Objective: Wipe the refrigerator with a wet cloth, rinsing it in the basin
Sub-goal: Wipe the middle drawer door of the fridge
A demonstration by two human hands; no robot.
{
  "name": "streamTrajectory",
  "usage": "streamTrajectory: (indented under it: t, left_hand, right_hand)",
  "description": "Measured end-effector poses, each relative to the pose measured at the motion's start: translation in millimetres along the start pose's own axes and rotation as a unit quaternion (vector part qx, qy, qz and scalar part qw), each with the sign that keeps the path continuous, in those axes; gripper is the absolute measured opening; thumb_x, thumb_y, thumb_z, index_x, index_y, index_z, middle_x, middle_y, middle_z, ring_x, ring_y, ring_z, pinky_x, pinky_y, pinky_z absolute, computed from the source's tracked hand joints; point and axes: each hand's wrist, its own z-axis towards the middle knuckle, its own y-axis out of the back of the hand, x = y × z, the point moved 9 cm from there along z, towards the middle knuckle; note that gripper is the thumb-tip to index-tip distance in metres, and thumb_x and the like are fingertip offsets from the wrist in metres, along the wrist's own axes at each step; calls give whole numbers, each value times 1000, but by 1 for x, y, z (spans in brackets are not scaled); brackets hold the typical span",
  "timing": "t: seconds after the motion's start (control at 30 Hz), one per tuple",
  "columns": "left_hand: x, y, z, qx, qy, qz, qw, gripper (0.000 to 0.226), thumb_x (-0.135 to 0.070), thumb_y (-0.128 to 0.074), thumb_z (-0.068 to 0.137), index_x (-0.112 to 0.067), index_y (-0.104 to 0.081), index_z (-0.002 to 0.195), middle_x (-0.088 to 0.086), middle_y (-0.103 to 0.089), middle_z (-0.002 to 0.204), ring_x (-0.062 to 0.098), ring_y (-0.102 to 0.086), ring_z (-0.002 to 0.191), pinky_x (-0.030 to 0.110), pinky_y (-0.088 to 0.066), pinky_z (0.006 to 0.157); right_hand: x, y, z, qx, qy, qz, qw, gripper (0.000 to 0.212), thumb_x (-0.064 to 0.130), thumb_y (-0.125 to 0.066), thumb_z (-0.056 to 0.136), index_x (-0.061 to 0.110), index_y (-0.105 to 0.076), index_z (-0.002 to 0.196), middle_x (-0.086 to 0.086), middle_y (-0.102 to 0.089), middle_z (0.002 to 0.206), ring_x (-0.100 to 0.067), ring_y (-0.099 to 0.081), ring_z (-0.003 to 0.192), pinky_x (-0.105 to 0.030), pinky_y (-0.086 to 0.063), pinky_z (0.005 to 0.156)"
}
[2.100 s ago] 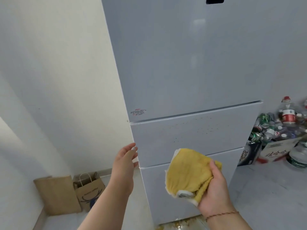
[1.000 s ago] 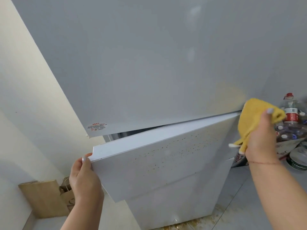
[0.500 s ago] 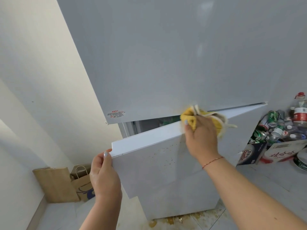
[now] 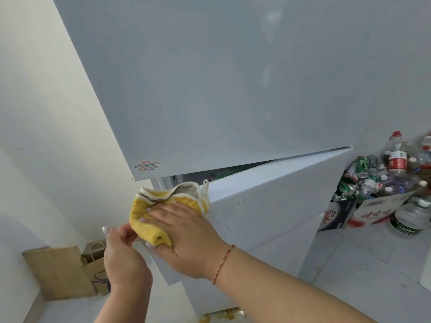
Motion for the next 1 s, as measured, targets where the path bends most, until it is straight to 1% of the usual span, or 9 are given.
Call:
streamTrajectory:
  t: [0.13,0.37,0.53,0.63,0.73,0.8,0.87,0.93,1.0]
  left_hand:
    - [-4,-6,-1,-9,-26,18,999,48,-39,-23,103,-24,-65,85,-5,-65,87,13,-58,92,25,-42,88]
    - [-16,-23,-13,-13,-63,89,994,38,-38,-25,102,-31,-62,105,0,-57,98,14,-50,88,24,-40,71]
    - [-16,-41,-26,20,-53,147,988,45,-48,-23,102,-29,-52,130,-1,-50,119,19,-46,108,39,-40,94]
    - [-18,-46,-23,28,-49,167,984,39,-49,-21,102,-33,-56,108,-4,-50,101,20,-43,103,36,-34,88]
    - [-19,-50,-12,27,-24,174,984,44,-56,-21,99,-35,-57,114,-5,-52,106,22,-45,106,37,-34,91]
    - [-17,-51,-2,19,-5,179,984,47,-59,-22,98,-35,-56,119,-5,-52,110,23,-45,109,37,-34,93]
    - [-10,-52,16,7,18,197,980,66,-71,-20,89,-30,-50,132,-2,-52,127,24,-46,119,39,-33,103]
    - [-4,-49,37,-17,34,233,972,98,-87,-13,68,-26,-43,138,3,-44,143,27,-37,134,51,-27,111]
    - [1,-51,53,-29,60,234,970,110,-91,-13,61,-21,-37,142,7,-37,148,31,-34,136,52,-25,110]
  right_hand:
    - [-44,30,-18,-32,-33,-4,999,48,41,-35,94,21,-53,134,3,-51,140,-11,-36,133,-24,-9,116]
    - [-145,92,-77,-60,-111,-92,988,52,49,-28,98,24,-46,140,7,-46,144,-10,-34,138,-33,-16,117]
    - [-211,137,-127,-94,-195,-147,965,57,56,-18,99,29,-32,146,5,-37,150,-10,-24,142,-29,-8,119]
    - [-245,163,-159,-142,-264,-140,944,60,62,-16,95,34,-26,148,7,-26,156,-15,-20,145,-37,-17,118]
    - [-259,179,-184,-223,-333,-67,914,63,63,-22,91,34,-30,147,3,-34,151,-20,-33,137,-38,-33,105]
    - [-259,184,-196,-294,-397,25,869,86,79,-18,82,22,-40,143,-9,-58,124,-22,-50,116,-34,-39,92]
    - [-267,177,-212,-357,-486,145,784,101,87,-15,75,9,-50,132,-10,-63,97,-22,-52,97,-34,-38,84]
    - [-280,162,-229,-412,-539,250,691,81,71,-20,88,8,-50,130,-10,-58,108,-24,-51,100,-42,-39,91]
    - [-287,150,-236,-448,-552,304,634,78,73,-22,87,13,-51,127,-12,-57,119,-27,-53,108,-46,-39,100]
